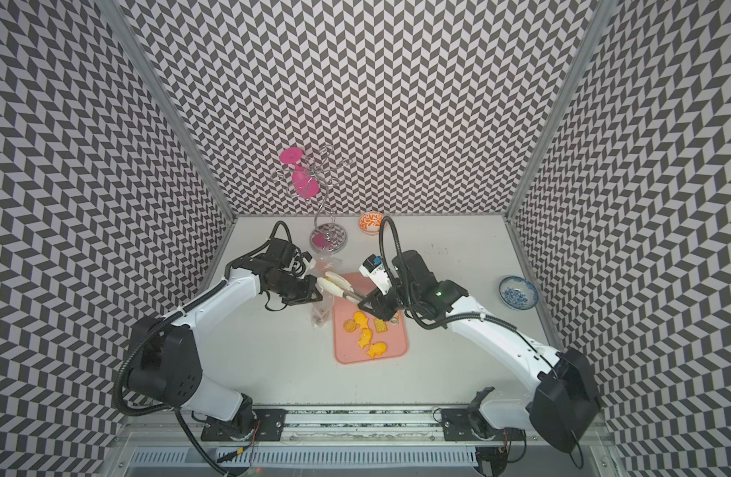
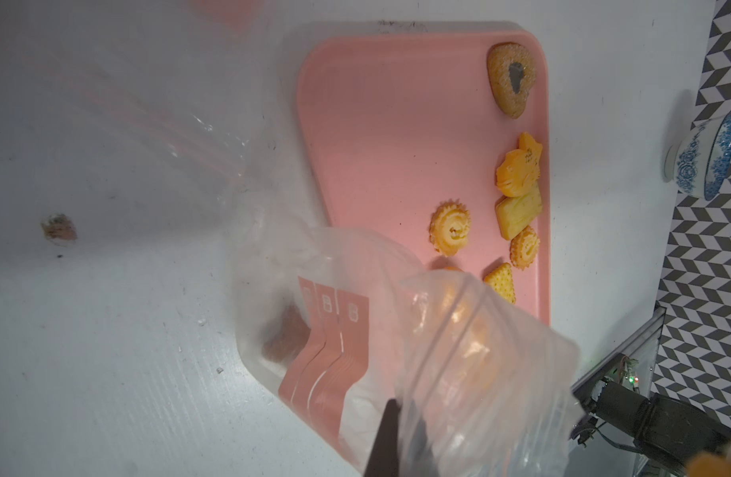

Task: Put the cookies into a resealable bag to prevent moisture
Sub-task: Place the cookie in the ziploc bag.

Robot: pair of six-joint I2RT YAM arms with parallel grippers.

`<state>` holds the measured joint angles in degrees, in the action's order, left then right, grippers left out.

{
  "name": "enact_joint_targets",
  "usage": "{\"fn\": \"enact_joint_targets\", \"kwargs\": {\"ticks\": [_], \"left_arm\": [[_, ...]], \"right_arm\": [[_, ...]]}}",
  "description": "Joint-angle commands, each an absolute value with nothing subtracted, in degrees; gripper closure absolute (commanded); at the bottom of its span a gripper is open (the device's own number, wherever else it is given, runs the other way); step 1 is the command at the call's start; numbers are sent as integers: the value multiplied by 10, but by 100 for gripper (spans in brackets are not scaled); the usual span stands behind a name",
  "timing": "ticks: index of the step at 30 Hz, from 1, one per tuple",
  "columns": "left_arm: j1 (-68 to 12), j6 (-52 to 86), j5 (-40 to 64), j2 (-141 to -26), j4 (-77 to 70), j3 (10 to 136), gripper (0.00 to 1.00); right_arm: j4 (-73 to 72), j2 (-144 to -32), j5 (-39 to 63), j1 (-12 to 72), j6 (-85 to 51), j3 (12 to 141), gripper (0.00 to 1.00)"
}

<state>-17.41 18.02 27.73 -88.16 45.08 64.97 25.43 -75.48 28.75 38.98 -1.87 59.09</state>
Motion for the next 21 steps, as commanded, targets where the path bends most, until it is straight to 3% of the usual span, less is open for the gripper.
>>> {"fn": "enact_joint_targets", "kwargs": {"ticks": [1,14,21], "left_arm": [[-170,176,276,-876,463,667,100],[-166,176,278,-869,469,666,100],[-166,173,275,-875,470,669,100]], "right_arm": [[209,-766,321,393,-26,593,66],[217,-786,322,391,-23,612,56],[233,-764,310,370,-25,618,56]]}}
